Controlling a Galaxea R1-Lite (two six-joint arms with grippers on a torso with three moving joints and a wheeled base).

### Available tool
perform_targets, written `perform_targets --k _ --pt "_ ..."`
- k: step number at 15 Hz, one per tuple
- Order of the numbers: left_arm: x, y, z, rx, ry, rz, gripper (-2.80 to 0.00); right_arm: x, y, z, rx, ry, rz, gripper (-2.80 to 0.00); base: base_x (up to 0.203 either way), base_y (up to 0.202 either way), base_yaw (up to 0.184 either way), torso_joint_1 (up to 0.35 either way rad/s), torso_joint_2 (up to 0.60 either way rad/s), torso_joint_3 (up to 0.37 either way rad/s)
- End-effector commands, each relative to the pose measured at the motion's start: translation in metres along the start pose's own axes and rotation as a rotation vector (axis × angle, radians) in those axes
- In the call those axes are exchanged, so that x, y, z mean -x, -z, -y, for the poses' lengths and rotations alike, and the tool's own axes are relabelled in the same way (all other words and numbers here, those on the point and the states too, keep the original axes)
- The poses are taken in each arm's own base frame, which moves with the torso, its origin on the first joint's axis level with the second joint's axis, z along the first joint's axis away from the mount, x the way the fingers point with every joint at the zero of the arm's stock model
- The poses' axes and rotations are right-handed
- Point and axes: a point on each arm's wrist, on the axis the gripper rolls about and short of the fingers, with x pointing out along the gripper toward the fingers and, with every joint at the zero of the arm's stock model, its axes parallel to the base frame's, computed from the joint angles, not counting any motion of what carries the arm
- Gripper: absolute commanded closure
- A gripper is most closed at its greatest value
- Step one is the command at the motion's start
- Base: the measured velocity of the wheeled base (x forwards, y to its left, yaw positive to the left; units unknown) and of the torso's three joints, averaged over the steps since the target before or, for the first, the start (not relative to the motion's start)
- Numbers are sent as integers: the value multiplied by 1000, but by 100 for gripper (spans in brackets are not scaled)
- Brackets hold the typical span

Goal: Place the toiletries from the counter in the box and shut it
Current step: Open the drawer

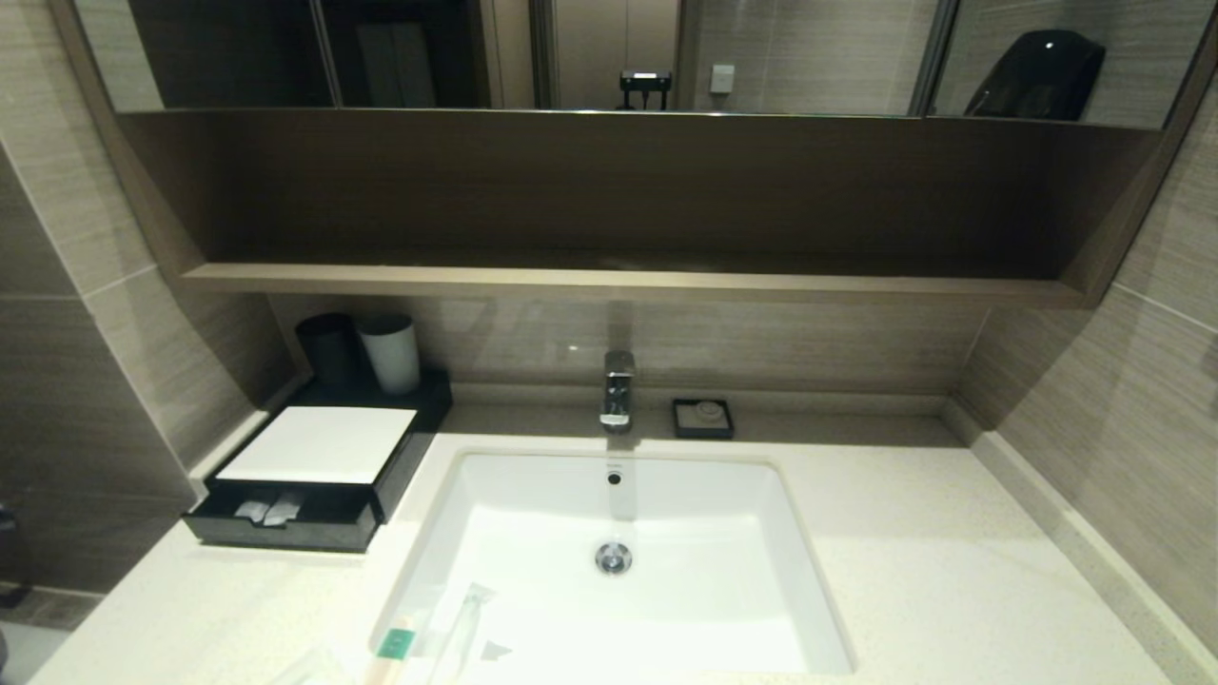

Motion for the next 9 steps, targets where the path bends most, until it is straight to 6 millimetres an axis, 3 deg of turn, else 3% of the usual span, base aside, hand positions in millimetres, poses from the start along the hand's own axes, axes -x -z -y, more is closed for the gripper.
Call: perform_targets --k 1,6,9 --pt "10 -18 0 1 5 14 0 0 0 0 1 0 -1 0 0 0 0 0 0 0" --pt "23 -60 0 3 2 42 0 0 0 0 1 0 2 0 0 0 0 0 0 0" --pt "-9 -88 -2 56 -40 -103 0 0 0 0 1 0 0 0 0 0 0 0 0 0"
